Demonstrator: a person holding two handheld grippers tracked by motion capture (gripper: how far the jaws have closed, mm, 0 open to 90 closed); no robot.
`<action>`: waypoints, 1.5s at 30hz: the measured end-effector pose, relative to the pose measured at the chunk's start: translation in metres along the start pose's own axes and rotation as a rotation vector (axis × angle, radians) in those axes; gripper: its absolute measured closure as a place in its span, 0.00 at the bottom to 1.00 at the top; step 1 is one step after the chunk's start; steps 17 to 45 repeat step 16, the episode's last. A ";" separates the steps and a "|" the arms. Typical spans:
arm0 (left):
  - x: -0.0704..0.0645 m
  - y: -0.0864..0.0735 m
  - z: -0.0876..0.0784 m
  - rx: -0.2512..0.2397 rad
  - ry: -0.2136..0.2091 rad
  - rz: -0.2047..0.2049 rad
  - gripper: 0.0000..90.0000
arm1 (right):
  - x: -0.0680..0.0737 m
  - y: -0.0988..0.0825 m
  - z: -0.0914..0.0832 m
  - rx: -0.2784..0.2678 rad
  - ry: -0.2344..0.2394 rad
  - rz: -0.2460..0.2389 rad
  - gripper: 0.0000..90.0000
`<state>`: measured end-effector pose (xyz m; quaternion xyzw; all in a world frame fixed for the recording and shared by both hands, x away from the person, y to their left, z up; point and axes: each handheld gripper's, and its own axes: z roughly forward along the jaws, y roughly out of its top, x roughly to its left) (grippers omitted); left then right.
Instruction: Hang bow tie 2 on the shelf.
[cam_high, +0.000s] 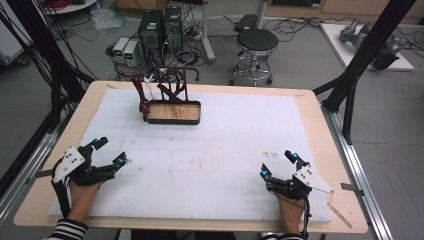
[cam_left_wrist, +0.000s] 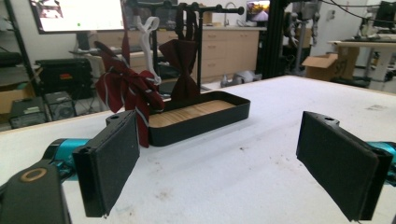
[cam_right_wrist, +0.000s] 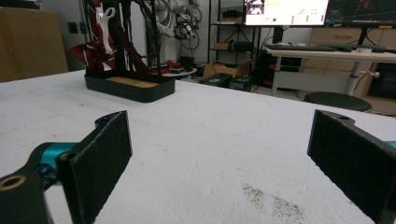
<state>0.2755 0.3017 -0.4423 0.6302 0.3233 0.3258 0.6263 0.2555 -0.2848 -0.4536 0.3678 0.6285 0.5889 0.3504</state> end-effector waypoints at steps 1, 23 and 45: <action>0.000 0.000 0.000 0.000 0.000 0.000 0.15 | 0.000 0.000 0.000 -0.001 0.001 0.002 0.06; 0.000 -0.013 -0.001 -0.035 0.012 -0.023 0.15 | 0.001 0.000 0.000 -0.002 -0.001 0.004 0.06; 0.000 -0.013 -0.001 -0.035 0.012 -0.023 0.15 | 0.001 0.000 0.000 -0.002 -0.001 0.004 0.06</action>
